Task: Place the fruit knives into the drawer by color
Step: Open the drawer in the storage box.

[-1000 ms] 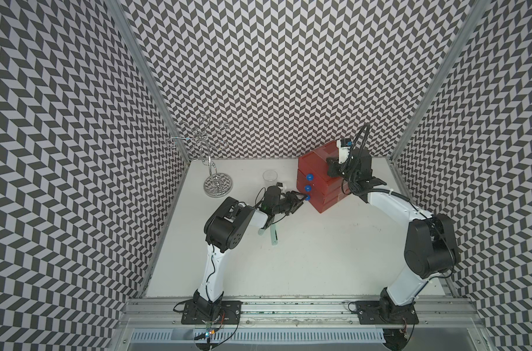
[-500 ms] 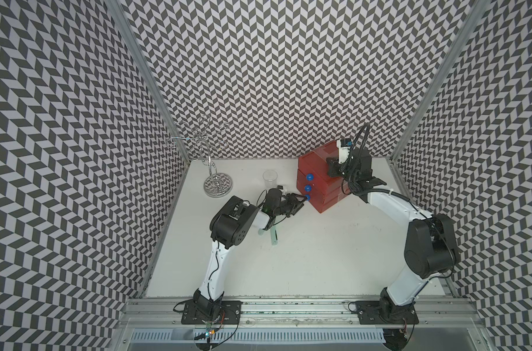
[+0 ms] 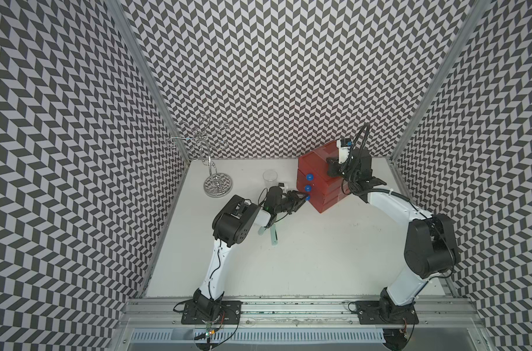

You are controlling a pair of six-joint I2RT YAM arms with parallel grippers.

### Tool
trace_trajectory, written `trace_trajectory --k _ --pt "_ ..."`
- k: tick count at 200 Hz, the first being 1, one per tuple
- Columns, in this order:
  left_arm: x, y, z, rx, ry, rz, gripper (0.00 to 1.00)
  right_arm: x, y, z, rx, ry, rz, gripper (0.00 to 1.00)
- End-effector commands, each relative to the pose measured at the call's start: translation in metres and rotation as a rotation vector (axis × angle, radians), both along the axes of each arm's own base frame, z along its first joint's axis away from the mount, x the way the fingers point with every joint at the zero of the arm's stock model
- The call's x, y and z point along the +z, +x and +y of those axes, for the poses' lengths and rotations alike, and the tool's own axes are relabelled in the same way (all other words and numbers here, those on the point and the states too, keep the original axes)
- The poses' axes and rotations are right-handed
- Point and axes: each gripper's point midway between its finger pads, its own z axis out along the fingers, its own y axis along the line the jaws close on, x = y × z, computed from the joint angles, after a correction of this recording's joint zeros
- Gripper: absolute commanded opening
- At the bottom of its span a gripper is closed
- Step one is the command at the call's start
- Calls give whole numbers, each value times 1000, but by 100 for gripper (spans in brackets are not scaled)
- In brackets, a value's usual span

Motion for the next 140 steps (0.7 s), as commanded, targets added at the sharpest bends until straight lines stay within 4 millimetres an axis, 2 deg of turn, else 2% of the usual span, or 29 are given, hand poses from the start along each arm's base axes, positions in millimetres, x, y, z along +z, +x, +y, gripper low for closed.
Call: trace_trajectory --k 1,103,140 --pt "9 5 -3 -11 -29 -32 46 -224 -106 -17 14 -139 770 0" --pt "8 11 -8 -12 -40 -35 41 -224 -107 -17 14 -138 771 0" --pt "10 12 -7 -12 -45 -41 36 -225 -107 -17 15 -137 774 0"
